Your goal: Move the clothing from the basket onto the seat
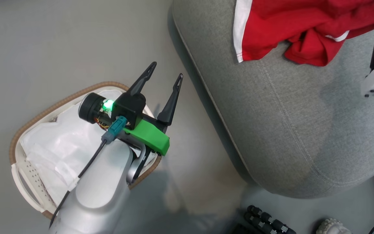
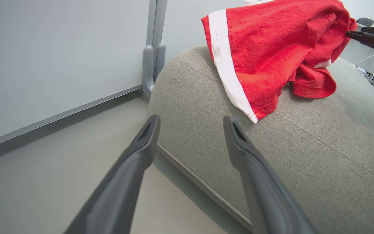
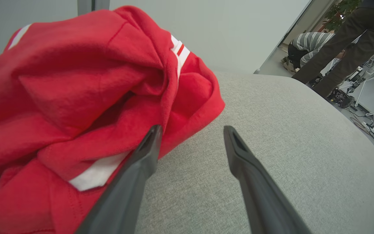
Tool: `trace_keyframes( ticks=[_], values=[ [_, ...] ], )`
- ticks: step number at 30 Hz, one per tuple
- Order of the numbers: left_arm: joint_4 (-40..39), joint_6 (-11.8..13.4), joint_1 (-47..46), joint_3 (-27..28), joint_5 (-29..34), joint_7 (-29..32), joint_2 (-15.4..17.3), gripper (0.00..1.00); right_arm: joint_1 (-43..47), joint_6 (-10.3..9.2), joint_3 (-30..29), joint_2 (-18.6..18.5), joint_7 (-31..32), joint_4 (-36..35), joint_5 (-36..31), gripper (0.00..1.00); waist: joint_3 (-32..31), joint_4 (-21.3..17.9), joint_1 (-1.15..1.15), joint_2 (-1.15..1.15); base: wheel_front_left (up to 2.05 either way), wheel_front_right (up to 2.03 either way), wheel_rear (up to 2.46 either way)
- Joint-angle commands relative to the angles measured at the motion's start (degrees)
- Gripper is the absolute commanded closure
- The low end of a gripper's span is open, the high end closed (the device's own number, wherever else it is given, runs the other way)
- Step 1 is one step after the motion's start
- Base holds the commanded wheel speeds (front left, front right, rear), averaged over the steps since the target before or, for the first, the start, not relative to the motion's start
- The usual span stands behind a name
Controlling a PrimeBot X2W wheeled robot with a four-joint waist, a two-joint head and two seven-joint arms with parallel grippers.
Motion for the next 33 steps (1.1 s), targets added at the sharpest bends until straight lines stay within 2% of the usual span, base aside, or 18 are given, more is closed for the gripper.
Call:
trace_keyframes(
  ticks=[1,10,16,25,33],
  values=[
    [0.1,-0.2,1.1,0.1,-0.4,0.0,-0.2,0.00,1.7,-0.08,0.5,0.3,0.0,-0.8,0.5,0.00,-2.8,-1.0,0.00,0.00,0.00,0.00,0.00],
    [1.1,-0.1,5.2,2.3,-0.6,0.0,-1.5,0.00,8.4,-0.08,3.8,1.3,0.0,-6.5,2.4,0.00,-10.4,-1.0,0.00,0.00,0.00,0.00,0.00],
    [1.5,0.9,8.7,6.2,-0.1,0.0,-2.1,0.00,12.0,-0.08,9.5,1.8,0.0,-10.7,4.7,0.00,-15.0,0.4,0.00,0.00,0.00,0.00,0.00],
    [0.1,3.4,14.2,14.9,1.3,0.0,-2.4,0.00,16.0,-0.08,17.5,5.0,0.0,-16.2,8.1,0.00,-18.8,6.5,0.00,0.00,0.00,0.00,0.00],
    [-0.9,4.8,18.3,23.0,3.9,0.0,-2.4,0.00,18.1,-0.08,20.9,7.7,0.0,-15.4,8.8,0.00,-20.8,12.5,0.00,0.00,0.00,0.00,0.00]
  ],
)
